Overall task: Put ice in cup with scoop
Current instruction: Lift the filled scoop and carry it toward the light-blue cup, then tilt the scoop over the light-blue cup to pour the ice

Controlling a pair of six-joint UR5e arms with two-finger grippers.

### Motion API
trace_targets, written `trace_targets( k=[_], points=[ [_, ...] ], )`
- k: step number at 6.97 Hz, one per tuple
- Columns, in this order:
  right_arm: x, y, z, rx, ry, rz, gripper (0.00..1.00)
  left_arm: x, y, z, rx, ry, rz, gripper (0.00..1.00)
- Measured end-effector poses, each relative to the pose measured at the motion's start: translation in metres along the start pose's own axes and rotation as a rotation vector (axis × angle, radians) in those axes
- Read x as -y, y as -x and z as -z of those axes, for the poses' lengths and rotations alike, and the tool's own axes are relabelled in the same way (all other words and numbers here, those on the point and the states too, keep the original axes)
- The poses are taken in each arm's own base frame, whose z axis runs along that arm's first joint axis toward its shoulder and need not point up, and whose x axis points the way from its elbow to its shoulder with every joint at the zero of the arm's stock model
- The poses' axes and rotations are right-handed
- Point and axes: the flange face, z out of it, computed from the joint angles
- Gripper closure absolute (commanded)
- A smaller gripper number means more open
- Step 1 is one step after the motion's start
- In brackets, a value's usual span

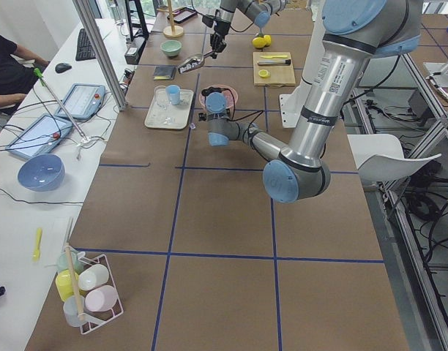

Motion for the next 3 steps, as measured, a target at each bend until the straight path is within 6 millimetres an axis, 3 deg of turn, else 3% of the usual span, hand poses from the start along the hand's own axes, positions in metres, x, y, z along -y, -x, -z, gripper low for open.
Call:
trace_targets(
  k=[3],
  points=[
    [0.017, -0.012, -0.033, -0.07, 0.067, -0.012, 1.0, -0.003, 0.008, 0.011, -0.008, 0.002, 0.006, 0.0]
  ],
)
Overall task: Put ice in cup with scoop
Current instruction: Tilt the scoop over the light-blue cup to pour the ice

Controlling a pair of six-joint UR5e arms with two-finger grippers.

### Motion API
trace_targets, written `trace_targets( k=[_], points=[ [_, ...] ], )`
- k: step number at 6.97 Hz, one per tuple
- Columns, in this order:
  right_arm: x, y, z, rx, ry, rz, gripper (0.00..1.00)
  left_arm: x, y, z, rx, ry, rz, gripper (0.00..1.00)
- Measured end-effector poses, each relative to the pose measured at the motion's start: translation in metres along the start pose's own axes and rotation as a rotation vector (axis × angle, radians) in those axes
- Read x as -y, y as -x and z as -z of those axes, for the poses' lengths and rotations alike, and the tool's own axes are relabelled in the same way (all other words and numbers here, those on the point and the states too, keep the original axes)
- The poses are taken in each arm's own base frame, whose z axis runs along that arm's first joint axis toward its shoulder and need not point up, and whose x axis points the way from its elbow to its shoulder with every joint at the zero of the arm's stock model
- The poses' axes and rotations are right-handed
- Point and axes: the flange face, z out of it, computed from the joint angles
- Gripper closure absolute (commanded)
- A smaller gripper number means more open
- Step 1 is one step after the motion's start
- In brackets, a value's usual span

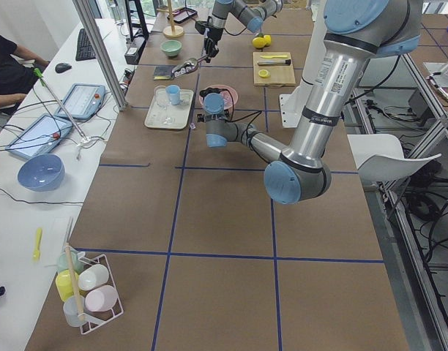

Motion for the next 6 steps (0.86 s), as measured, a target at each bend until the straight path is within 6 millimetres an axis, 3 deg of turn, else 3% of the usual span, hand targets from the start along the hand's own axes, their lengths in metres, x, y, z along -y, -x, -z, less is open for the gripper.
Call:
trace_targets(
  k=[6],
  points=[
    [0.044, 0.01, -0.003, -0.084, 0.135, 0.111, 1.0, -0.004, 0.004, 0.001, 0.004, 0.016, 0.013, 0.0]
  ],
)
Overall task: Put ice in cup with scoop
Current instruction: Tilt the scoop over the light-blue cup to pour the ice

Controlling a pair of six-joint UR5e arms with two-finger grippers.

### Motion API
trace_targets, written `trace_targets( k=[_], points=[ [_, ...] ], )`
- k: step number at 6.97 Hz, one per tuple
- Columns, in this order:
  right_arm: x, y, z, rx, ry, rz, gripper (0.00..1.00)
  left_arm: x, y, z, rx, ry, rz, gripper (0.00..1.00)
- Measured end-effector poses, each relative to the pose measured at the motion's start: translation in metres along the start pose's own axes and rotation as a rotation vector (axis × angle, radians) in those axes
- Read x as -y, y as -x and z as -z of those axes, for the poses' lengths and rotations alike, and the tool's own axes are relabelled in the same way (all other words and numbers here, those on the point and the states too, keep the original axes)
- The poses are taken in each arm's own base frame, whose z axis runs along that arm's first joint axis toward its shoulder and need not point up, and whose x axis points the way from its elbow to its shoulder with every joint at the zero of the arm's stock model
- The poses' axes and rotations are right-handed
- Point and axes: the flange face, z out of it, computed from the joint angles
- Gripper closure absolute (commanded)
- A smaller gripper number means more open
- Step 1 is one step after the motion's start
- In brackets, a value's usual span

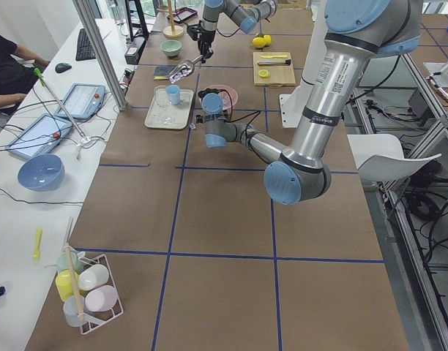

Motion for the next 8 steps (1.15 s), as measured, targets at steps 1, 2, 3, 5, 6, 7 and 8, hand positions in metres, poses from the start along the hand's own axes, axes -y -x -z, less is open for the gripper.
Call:
trace_targets(
  k=[1, 2, 3, 5, 6, 7, 8],
  points=[
    [0.003, -0.001, -0.001, 0.004, 0.022, 0.016, 1.0, -0.001, 0.0, -0.001, 0.0, 0.002, 0.001, 0.0],
    [0.009, 0.0, 0.001, 0.005, 0.048, 0.04, 1.0, -0.002, 0.0, -0.001, -0.001, 0.003, 0.002, 0.0],
    [0.013, -0.001, 0.003, 0.004, 0.073, 0.058, 1.0, -0.002, -0.001, -0.002, -0.001, 0.005, 0.002, 0.0],
    [0.028, -0.001, 0.007, 0.0, 0.12, 0.077, 1.0, -0.003, -0.001, -0.003, -0.001, 0.006, 0.003, 0.0],
    [0.037, -0.001, 0.01, 0.001, 0.134, 0.076, 1.0, -0.003, -0.001, -0.003, -0.001, 0.006, 0.003, 0.0],
    [0.041, -0.002, 0.012, 0.003, 0.142, 0.076, 1.0, -0.003, -0.001, -0.003, -0.001, 0.007, 0.003, 0.0],
    [0.042, -0.004, 0.013, 0.005, 0.145, 0.077, 1.0, -0.003, 0.0, -0.003, 0.001, 0.008, 0.006, 0.0]
  ],
)
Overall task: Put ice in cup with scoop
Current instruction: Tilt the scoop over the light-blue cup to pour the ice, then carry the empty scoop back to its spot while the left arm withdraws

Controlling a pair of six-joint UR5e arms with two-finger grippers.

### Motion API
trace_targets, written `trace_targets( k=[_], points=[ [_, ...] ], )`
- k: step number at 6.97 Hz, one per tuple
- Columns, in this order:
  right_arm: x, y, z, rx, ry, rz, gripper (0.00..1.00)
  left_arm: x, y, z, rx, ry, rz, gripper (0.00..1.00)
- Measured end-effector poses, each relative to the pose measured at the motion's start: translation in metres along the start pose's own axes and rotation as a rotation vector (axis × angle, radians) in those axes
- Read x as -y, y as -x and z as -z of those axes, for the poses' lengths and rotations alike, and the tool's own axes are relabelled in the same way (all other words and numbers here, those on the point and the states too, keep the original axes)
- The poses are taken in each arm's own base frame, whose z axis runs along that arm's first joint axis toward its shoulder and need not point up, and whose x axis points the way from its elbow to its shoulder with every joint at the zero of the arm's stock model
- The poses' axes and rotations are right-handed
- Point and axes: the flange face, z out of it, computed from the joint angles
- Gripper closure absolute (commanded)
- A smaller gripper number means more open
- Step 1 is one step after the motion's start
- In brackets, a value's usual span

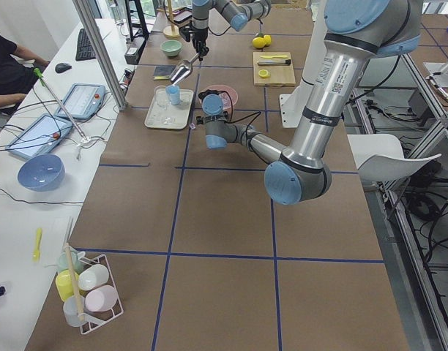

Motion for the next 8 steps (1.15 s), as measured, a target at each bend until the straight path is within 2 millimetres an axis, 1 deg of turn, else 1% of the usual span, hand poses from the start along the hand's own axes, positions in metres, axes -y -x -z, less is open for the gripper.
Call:
trace_targets(
  k=[1, 2, 3, 4, 5, 7, 8],
  points=[
    [-0.003, -0.004, 0.005, 0.008, -0.006, -0.001, 1.0, 0.0, 0.003, 0.002, 0.007, 0.006, 0.009, 0.0],
    [-0.015, -0.012, 0.011, 0.017, -0.019, -0.007, 1.0, -0.001, 0.012, 0.007, 0.025, 0.026, 0.029, 0.0],
    [-0.033, -0.023, 0.016, 0.021, -0.033, -0.019, 1.0, -0.004, 0.028, 0.016, 0.054, 0.058, 0.063, 0.0],
    [-0.053, -0.035, 0.017, 0.021, -0.038, -0.067, 1.0, -0.009, 0.047, 0.028, 0.091, 0.097, 0.103, 0.0],
    [-0.072, -0.045, 0.013, 0.021, -0.034, -0.166, 1.0, -0.02, 0.069, 0.044, 0.134, 0.139, 0.15, 0.0],
    [-0.113, -0.067, -0.006, 0.01, -0.013, -0.316, 1.0, -0.061, 0.105, 0.084, 0.218, 0.218, 0.245, 0.0],
    [-0.139, -0.081, -0.017, 0.0, -0.004, -0.362, 1.0, -0.083, 0.122, 0.11, 0.259, 0.257, 0.305, 0.0]
  ],
)
